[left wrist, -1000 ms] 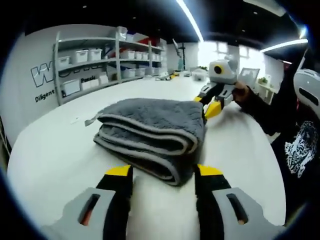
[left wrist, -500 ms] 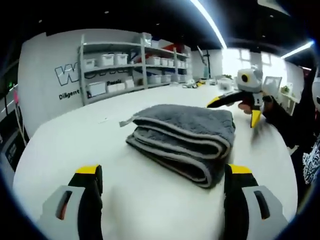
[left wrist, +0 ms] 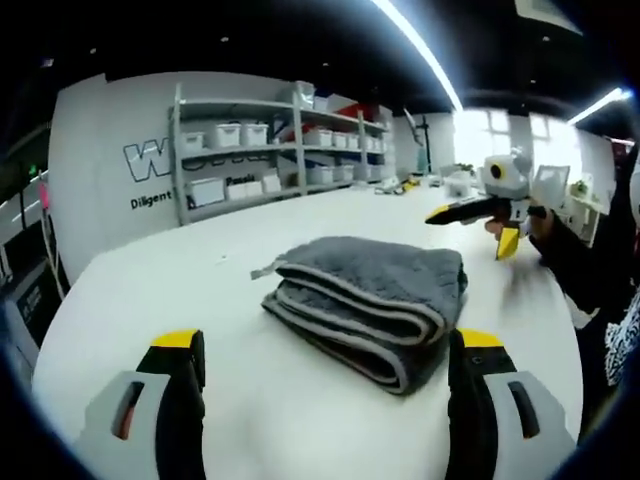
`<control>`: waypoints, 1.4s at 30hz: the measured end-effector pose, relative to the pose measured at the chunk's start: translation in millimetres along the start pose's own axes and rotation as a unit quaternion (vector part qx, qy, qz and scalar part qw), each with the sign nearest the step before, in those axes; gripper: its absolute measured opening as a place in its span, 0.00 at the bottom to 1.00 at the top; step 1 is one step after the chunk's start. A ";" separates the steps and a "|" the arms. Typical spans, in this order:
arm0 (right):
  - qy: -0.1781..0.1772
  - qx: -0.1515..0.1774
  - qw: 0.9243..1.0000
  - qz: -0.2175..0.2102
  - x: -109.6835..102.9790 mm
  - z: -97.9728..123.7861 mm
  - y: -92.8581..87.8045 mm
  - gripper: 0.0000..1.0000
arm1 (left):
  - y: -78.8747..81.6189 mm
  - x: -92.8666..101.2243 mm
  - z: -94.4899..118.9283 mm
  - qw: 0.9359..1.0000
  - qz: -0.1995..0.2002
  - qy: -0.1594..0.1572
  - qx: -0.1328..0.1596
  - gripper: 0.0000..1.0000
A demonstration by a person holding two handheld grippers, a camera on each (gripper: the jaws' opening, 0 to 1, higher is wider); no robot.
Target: Open the folded towel by lifting each exposed corner and separating the folded layers until the towel lies flat within the target outline without major curled edges
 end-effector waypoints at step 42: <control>-0.163 0.033 0.986 0.003 2.4 101.5 -1.5 1.00 | 33.4 20.1 79.5 0.994 -0.030 0.092 0.057 1.00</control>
Point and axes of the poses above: the point that each gripper's makers call its tool centre point, and the gripper's own axes: z roughly backward along the fingers, x roughly to its right, y roughly out of its top, the point moved 5 cm from there along z, roughly backward along the fingers, and after that the axes turned 5 degrees about -y, right-handed, at the moved point
